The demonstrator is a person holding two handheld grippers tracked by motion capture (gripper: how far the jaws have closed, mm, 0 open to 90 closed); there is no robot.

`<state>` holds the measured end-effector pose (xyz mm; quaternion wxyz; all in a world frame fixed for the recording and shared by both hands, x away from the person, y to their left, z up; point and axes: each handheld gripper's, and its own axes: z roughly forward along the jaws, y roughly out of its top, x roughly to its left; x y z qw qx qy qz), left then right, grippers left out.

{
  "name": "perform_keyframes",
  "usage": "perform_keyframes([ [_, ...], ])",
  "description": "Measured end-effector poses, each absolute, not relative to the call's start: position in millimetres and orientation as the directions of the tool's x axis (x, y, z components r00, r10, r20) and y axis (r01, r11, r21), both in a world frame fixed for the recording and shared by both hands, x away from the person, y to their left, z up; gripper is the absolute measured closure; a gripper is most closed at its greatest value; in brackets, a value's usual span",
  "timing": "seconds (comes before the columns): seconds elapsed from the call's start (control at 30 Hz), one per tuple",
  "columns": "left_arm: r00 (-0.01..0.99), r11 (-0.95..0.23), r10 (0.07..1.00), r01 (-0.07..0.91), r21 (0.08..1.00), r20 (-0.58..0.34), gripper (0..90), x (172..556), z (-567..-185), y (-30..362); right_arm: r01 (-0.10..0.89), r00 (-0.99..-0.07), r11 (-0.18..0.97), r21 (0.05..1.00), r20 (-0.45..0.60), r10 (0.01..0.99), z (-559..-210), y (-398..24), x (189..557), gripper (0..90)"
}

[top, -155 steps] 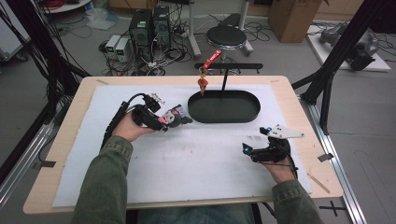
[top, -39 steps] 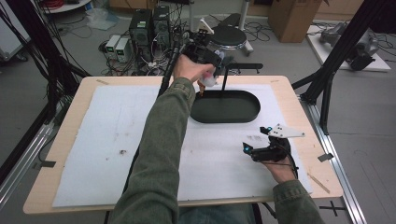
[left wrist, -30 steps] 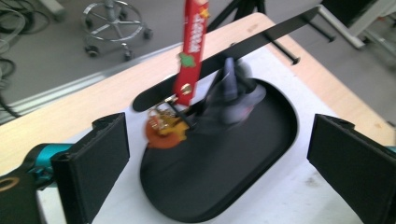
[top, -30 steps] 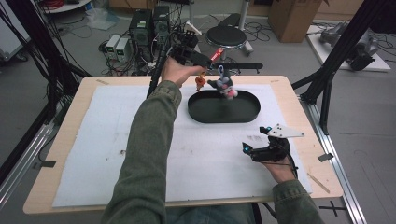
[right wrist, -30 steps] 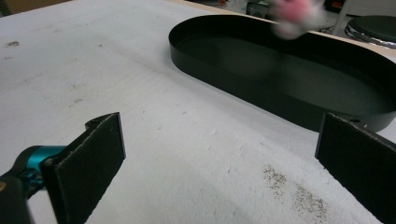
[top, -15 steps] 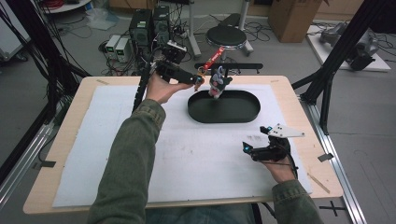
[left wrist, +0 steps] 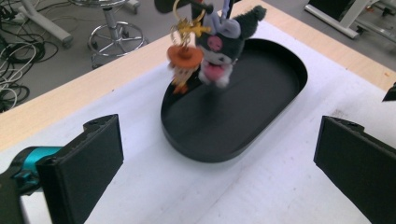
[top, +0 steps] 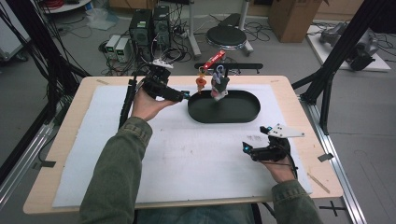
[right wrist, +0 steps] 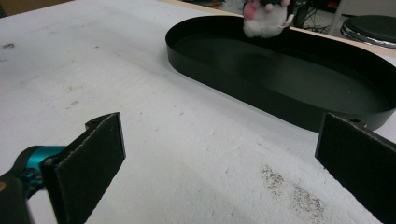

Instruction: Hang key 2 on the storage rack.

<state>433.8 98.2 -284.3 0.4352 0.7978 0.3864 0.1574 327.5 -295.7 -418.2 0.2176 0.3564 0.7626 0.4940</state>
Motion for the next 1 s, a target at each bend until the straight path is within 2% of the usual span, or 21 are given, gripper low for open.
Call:
perform_keyframes([
  [0.47,0.631,-0.359,0.773,0.520,0.775,-0.066,1.8,412.3,-313.7,129.0,0.334,-0.644,0.257,0.907,0.020,0.765,-418.0,-298.5,323.6,0.7],
  [0.7,0.630,-0.356,0.774,0.516,0.779,-0.064,1.8,399.0,-326.1,139.7,0.336,-0.645,0.254,0.907,0.025,0.764,-418.3,-299.0,323.5,0.7],
  [0.8,0.633,-0.383,0.773,0.502,0.775,-0.028,1.8,392.3,-329.0,139.9,0.335,-0.645,0.259,0.906,0.020,0.764,-418.5,-298.6,323.7,0.7],
  [1.0,0.638,-0.383,0.769,0.484,0.786,-0.018,1.8,378.5,-333.4,141.9,0.334,-0.648,0.262,0.905,0.019,0.761,-418.9,-297.9,324.0,0.7],
])
